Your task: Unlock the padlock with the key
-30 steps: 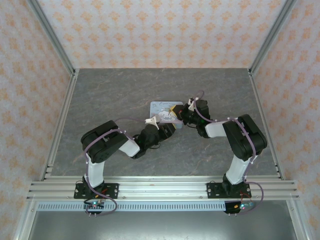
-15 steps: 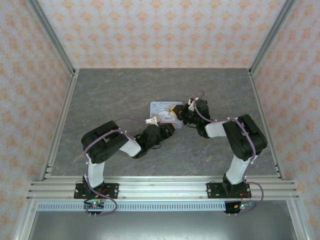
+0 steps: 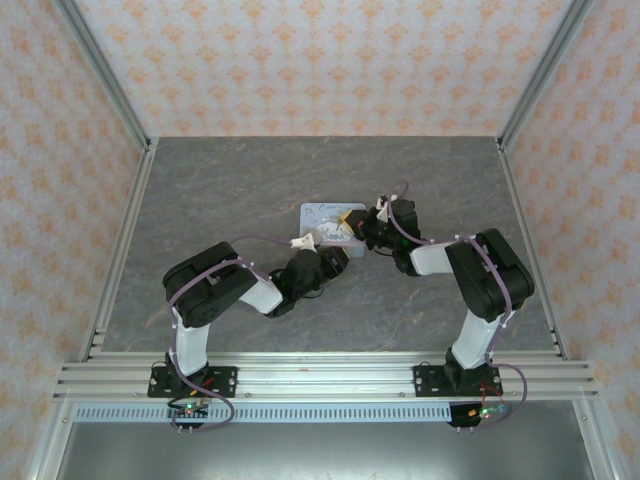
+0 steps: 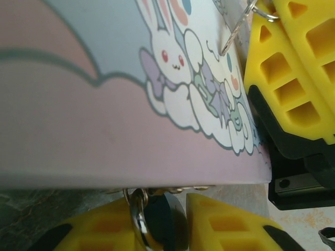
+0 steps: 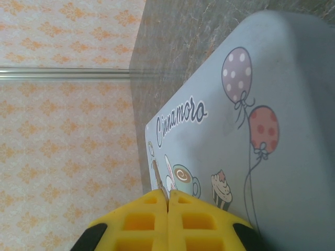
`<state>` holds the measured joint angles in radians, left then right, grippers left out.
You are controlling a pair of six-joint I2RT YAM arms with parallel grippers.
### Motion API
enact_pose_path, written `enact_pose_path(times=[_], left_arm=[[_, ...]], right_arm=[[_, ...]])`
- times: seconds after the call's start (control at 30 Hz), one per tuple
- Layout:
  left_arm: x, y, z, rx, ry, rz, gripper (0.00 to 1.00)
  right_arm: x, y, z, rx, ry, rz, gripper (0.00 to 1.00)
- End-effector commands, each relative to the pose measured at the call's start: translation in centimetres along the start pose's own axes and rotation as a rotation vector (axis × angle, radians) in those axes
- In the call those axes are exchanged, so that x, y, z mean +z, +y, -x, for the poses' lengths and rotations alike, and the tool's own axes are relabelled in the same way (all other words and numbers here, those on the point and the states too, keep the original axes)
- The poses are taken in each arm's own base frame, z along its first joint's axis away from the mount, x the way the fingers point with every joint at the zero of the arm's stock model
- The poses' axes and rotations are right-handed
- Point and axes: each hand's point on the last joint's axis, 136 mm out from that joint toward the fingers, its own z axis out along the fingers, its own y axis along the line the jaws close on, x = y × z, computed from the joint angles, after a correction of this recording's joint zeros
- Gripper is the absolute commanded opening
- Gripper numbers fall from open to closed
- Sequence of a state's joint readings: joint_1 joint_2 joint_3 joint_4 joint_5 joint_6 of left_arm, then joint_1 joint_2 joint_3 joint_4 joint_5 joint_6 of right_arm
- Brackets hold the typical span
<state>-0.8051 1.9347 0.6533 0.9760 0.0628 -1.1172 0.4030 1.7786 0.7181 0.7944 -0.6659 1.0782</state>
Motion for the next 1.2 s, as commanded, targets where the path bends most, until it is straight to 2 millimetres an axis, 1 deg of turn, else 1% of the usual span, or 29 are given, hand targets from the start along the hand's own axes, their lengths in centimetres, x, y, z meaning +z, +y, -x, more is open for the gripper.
enact_pose_path(times=[0.0, 0.27, 0.43, 0.57, 0.63, 0.67, 0.7, 0.87, 0.93, 1.03, 1.17], left_arm=[[-0.3, 4.6, -1.9, -0.069, 0.051, 0.151, 0.22], [-0.4, 5.2, -2.0, -0.081, 0.047, 0.169, 0.12], [-0.4, 5.5, -2.2, -0.089, 0.054, 0.179, 0.0], [-0.6, 5.8, -2.7, -0.091, 0.091, 0.22, 0.0], [-0.8, 5.5, -3.0, -0.063, 0.131, 0.249, 0.0], [-1.0, 5.9, -3.3, -0.047, 0.152, 0.287, 0.0], [-1.3, 5.1, -2.9, -0.016, 0.163, 0.297, 0.0], [-2.9, 4.3, -1.9, 0.154, 0.22, 0.422, 0.0], [-3.3, 3.6, -1.5, 0.207, 0.236, 0.443, 0.0], [-3.5, 3.0, -1.2, 0.236, 0.25, 0.443, 0.0], [-3.6, 2.9, -1.3, 0.239, 0.265, 0.437, 0.0]], right_arm=[[0.1, -1.0, -0.3, 0.01, 0.009, -0.016, 0.0], [0.0, -1.1, -0.3, 0.008, 0.009, -0.018, 0.0], [0.2, -0.9, -0.3, 0.006, 0.011, -0.016, 0.0], [0.3, -0.3, 0.1, 0.001, 0.016, -0.009, 0.0], [0.2, 0.2, 0.6, 0.0, 0.013, 0.0, 0.0], [0.1, 0.4, 0.9, 0.001, 0.01, 0.003, 0.0], [0.0, 0.7, 1.0, -0.002, 0.009, 0.008, 0.0], [-0.4, 2.0, 1.6, -0.019, 0.01, 0.029, 0.0], [-0.5, 2.8, 1.8, -0.029, 0.012, 0.044, 0.0], [-0.9, 4.3, 2.2, -0.044, 0.007, 0.072, 0.0], [-2.1, 6.6, 2.2, -0.077, -0.005, 0.106, 0.0]])
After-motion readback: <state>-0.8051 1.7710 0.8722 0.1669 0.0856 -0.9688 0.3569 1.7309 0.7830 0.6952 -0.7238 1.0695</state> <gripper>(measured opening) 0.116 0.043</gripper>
